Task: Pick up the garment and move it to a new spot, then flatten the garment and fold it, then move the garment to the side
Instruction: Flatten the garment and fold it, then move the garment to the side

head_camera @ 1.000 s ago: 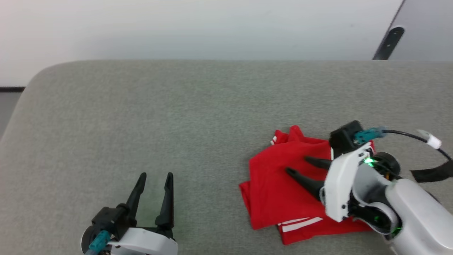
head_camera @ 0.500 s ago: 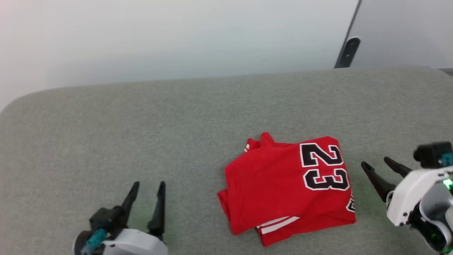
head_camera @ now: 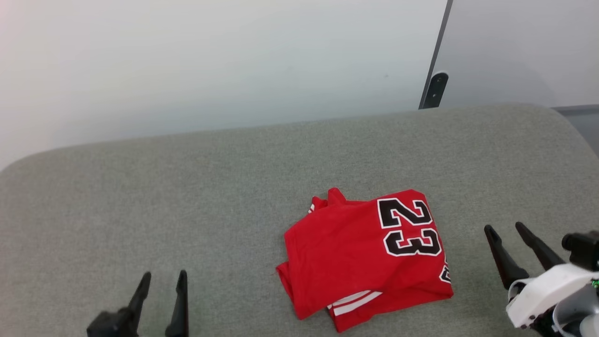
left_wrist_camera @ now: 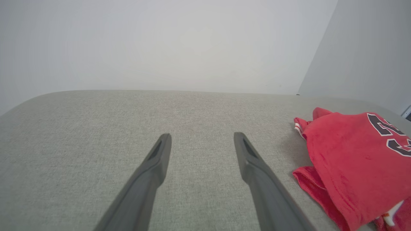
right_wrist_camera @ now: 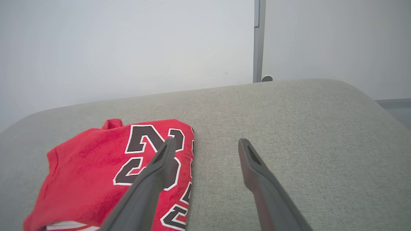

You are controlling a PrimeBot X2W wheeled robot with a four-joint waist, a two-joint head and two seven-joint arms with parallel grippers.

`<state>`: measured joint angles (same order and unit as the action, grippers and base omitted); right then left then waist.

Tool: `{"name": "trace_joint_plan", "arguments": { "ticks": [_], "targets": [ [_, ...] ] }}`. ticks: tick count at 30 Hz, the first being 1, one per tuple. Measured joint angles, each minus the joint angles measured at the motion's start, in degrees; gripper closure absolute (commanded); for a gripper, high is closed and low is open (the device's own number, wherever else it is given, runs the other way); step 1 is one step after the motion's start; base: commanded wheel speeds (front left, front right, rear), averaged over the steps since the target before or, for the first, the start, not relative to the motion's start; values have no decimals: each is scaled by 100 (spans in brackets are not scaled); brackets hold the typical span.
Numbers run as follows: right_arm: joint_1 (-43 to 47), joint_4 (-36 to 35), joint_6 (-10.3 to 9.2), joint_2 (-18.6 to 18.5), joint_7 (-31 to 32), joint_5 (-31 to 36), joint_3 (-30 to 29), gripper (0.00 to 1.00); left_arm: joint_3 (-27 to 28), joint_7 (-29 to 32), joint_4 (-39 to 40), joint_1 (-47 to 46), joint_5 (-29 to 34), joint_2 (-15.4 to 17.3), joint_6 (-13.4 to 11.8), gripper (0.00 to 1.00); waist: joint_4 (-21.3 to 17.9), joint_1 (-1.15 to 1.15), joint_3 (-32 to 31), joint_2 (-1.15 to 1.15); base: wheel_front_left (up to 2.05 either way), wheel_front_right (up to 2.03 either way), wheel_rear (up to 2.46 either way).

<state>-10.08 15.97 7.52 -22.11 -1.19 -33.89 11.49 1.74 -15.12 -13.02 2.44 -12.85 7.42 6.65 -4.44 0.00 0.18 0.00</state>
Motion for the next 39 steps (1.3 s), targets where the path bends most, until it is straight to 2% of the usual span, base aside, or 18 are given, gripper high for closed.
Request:
{"name": "trace_joint_plan", "arguments": {
  "ticks": [8, 21, 39],
  "targets": [
    [664, -501, 0, 247, -66, 169, -480, 0, 46, 0, 614, 823, 145, -71, -138, 0, -32, 0, -213, 0, 0, 0, 0],
    [1446, -1344, 0, 465, 431, 227, -1198, 0, 54, 154, 1525, 1653, 169, -74, -314, 0, -45, 0, -288, 0, 0, 0, 0],
    [1548, -1750, 0, 657, 720, 392, -1260, 0, -49, 233, 1671, 1640, 113, -91, -415, 0, 30, 0, -226, 0, 0, 0, 0]
  ]
}}
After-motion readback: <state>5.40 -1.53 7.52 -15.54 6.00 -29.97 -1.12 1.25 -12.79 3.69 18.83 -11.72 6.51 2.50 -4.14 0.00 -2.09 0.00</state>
